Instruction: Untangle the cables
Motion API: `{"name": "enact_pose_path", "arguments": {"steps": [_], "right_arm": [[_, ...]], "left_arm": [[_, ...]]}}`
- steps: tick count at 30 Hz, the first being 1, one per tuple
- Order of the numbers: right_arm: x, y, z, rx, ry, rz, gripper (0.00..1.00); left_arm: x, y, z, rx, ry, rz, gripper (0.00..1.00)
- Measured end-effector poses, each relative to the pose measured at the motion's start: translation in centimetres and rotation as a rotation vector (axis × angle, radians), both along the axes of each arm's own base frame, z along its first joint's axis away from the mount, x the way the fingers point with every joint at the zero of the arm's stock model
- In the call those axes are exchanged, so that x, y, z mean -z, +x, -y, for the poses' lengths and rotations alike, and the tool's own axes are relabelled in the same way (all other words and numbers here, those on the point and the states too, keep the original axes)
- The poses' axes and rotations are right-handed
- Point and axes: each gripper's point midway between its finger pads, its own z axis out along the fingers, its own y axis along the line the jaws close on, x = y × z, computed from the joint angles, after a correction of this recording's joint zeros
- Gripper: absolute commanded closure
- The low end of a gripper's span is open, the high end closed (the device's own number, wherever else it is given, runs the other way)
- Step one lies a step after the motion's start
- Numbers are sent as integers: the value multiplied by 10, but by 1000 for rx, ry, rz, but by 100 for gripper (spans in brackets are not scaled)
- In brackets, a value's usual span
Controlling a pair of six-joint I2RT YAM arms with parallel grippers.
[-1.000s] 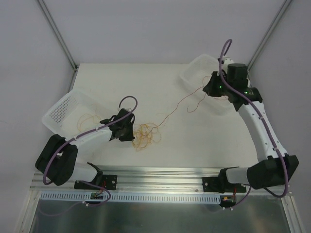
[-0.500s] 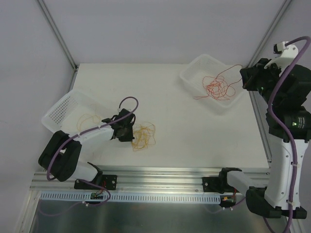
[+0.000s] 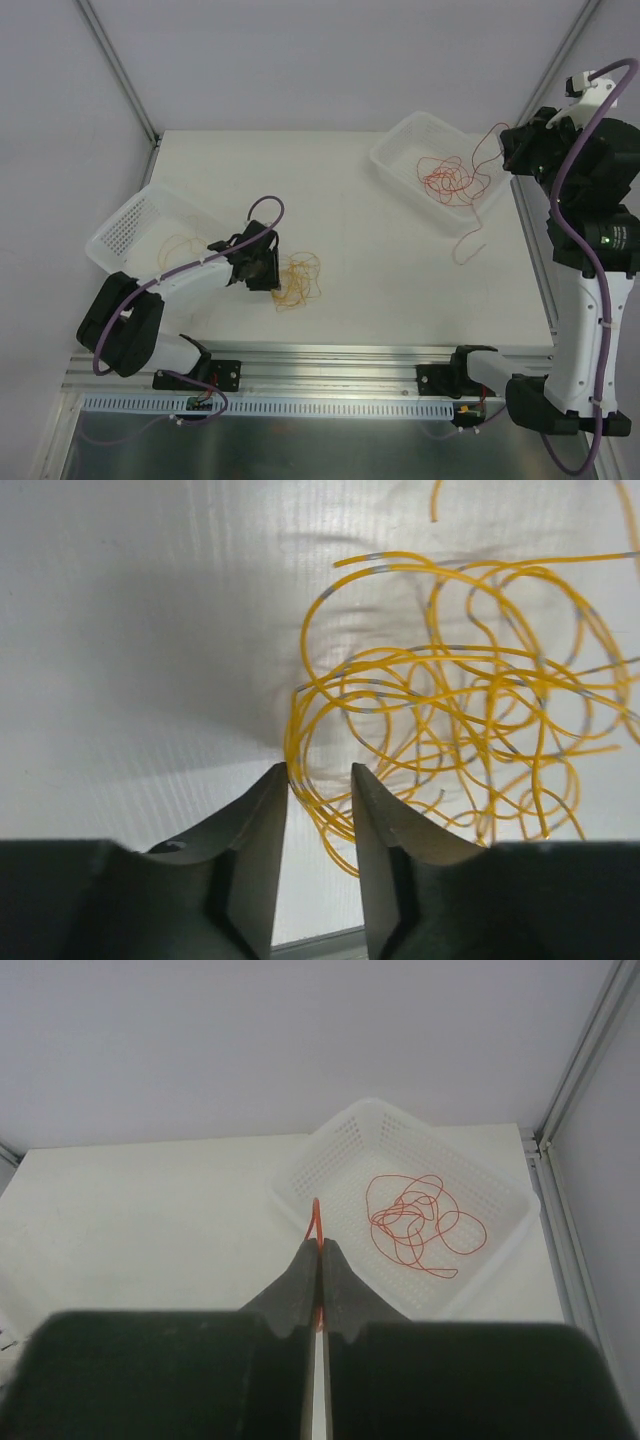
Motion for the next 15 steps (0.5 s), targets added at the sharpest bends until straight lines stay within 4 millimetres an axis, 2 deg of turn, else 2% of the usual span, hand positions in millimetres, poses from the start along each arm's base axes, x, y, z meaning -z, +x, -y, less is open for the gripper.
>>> {"name": "enact_pose_path", "arguments": {"steps": [6, 9, 10, 13, 14, 15], "right_arm": [[11, 30, 7, 39, -22, -26, 99], [9, 47, 9, 50, -26, -5, 99], [8, 53, 9, 50, -25, -2, 100], [-1, 71, 7, 45, -19, 21, 99], [-4, 78, 7, 43, -18, 33, 99], [-7, 85, 7, 42, -17, 45, 99]], "left_arm": [[-39, 11, 19, 57, -98, 94, 51], [-56, 12, 28, 95, -134, 135, 34], [-61, 12, 29, 103, -142, 150, 25], [-75, 12, 31, 119, -164, 196, 12], [-81, 13, 31, 121, -172, 212, 3], [-87, 14, 31, 124, -180, 231, 1]]}}
